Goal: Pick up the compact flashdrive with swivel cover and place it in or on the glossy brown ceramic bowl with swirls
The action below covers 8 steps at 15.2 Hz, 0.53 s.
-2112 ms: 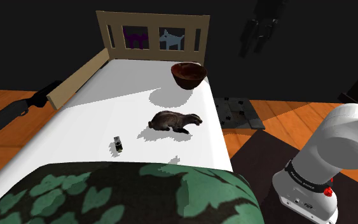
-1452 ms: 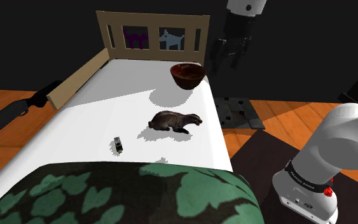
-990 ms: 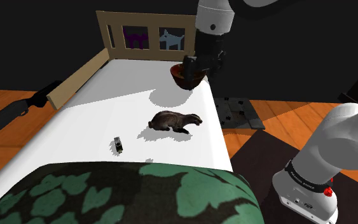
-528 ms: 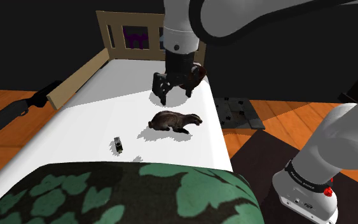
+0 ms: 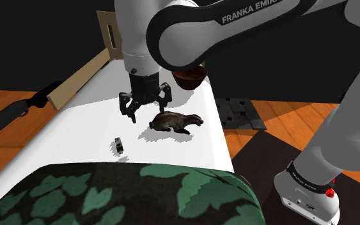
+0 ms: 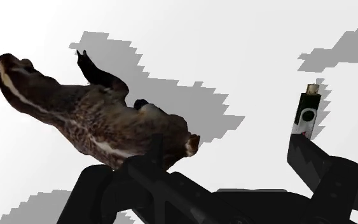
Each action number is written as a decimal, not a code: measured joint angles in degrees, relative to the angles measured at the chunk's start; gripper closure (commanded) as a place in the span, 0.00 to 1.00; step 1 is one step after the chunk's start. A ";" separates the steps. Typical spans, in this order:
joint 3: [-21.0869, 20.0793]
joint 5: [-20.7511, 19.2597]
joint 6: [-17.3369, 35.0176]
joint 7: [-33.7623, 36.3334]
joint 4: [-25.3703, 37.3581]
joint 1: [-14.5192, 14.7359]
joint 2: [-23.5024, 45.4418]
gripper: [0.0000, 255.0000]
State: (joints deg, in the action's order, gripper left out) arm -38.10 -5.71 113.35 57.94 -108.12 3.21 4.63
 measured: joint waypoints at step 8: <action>1.54 -13.16 -3.94 13.04 19.67 10.34 21.52 0.00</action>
State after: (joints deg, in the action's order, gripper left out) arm -36.56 -18.87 109.42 70.97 -88.45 13.54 26.15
